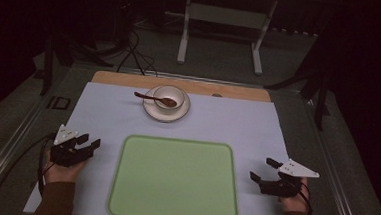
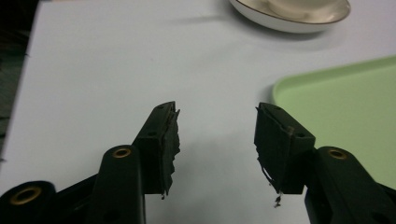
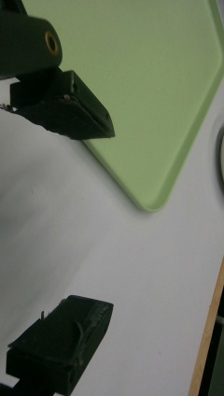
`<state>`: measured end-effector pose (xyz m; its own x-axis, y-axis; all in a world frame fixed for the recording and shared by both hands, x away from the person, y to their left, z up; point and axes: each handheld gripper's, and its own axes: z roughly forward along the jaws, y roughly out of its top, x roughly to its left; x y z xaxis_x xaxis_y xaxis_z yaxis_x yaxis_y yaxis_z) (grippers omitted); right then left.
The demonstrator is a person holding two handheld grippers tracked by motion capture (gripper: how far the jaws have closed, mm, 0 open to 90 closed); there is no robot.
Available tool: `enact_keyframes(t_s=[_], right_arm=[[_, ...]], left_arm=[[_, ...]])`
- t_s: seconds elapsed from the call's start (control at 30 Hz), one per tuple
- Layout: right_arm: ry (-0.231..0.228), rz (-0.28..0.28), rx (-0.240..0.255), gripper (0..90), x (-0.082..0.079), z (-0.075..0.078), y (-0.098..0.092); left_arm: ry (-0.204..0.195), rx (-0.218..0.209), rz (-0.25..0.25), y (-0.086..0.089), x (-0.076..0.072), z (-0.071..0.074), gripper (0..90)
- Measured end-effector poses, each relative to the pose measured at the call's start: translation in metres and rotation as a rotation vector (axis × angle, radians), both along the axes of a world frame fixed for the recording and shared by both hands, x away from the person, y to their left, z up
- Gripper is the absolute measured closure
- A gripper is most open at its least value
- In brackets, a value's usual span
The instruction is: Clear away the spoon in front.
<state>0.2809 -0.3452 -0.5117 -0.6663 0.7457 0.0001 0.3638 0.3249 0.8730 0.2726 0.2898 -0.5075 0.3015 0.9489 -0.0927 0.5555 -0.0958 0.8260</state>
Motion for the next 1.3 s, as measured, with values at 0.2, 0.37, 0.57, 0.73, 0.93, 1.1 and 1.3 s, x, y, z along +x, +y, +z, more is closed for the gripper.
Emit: enact_keyframes(t_s=[0.2, 0.37, 0.57, 0.73, 0.93, 1.1, 1.3], right_arm=[[-0.005, 0.003, 0.002, 13.8, 0.000, 0.000, 0.000], [-0.007, 0.013, 0.007, 13.8, 0.000, 0.000, 0.000], [-0.005, 0.018, 0.000, 13.9, 0.002, 0.000, 0.000], [-0.003, 0.013, -0.002, 14.0, 0.002, 0.001, 0.000], [-0.009, 0.006, -0.001, 14.1, 0.002, 0.001, 0.000], [-0.013, 0.002, 0.002, 14.1, 0.002, 0.002, -0.001], [-0.019, -0.002, 0.006, 14.1, 0.001, 0.003, -0.001]], left_arm=[[-0.009, -0.021, -0.013, 0.003, 0.004, -0.003, 49.0], [-0.063, -0.036, -0.002, 0.007, 0.002, -0.001, 48.0], [-0.032, -0.038, 0.015, 0.010, 0.006, -0.004, 50.1], [-0.041, -0.042, 0.012, 0.010, 0.006, -0.004, 48.3], [-0.067, -0.034, 0.026, 0.011, 0.004, -0.001, 45.7], [-0.074, -0.049, 0.024, 0.010, 0.002, 0.001, 44.4], [-0.088, -0.052, 0.025, 0.007, 0.001, 0.006, 42.4]])
